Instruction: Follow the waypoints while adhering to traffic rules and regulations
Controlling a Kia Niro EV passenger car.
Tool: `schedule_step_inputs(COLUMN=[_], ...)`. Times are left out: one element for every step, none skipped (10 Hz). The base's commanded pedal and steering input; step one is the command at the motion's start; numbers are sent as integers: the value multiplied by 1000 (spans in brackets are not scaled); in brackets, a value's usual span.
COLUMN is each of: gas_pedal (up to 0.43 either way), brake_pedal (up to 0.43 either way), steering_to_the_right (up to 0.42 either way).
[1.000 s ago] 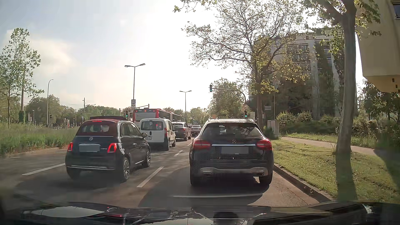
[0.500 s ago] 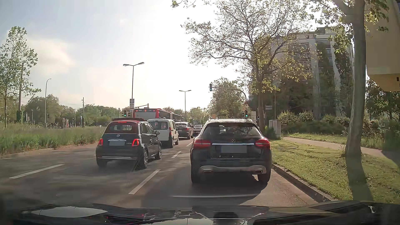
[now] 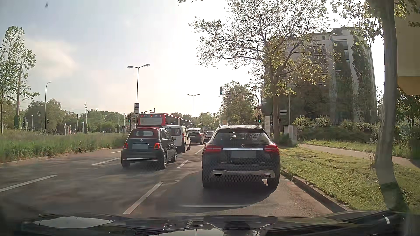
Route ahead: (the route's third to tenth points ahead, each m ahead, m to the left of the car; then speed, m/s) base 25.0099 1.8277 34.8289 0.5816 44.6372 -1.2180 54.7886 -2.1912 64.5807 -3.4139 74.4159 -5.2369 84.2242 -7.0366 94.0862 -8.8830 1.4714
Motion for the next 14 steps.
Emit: schedule_step_inputs(gas_pedal=[79, 87, 87, 87, 87, 98, 98, 98, 98, 98, 98, 98, 98, 98], brake_pedal=[0, 0, 0, 0, 0, 0, 0, 0, 0, 0, 0, 0, 0, 0], steering_to_the_right=[8, 8, 8, 8, 8, 8, 8, 8, 8, 8, 8, 8, 8, 8])
